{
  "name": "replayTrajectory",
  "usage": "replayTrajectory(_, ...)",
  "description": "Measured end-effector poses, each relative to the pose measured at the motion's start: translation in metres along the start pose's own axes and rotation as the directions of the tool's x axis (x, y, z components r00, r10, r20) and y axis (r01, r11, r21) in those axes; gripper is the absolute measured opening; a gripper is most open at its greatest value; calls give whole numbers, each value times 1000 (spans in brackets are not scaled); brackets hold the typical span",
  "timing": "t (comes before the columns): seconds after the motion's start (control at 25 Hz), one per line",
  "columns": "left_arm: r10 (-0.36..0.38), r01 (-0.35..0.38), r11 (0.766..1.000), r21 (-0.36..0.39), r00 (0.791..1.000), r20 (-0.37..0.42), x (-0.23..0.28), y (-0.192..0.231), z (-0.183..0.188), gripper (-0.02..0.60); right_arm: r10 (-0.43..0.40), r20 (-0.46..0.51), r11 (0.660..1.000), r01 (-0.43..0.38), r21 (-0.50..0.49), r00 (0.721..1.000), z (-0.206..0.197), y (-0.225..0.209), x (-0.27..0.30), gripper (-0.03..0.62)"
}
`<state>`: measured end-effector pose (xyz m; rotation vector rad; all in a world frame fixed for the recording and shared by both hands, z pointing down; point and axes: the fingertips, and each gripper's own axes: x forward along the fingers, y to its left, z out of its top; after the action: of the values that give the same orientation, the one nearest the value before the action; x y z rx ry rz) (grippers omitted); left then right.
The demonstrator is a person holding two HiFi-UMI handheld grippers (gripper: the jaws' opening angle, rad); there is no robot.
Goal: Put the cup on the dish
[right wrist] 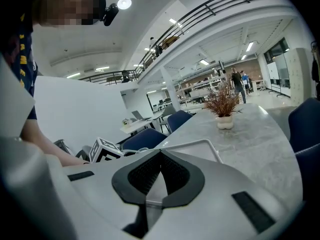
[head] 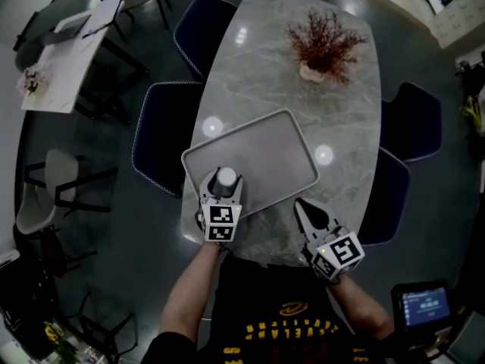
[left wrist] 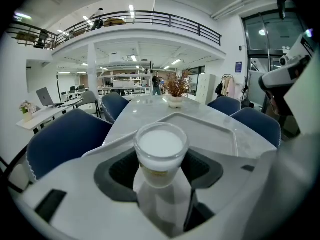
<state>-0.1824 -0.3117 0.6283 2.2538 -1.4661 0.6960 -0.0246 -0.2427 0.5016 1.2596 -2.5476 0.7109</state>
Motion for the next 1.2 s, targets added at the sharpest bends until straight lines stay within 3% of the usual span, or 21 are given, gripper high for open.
replayTrajectory(0.56, 6, -7, 999, -34, 1000, -11, 14, 3, -8, 259, -4, -20, 1000, 4, 9, 1000, -9, 4, 2, 3)
replayTrajectory(1.2, 24, -23, 999, -25, 1000, 6, 14, 4, -10, 261, -1, -34, 1000, 1, 22, 999, -19, 5, -3, 4)
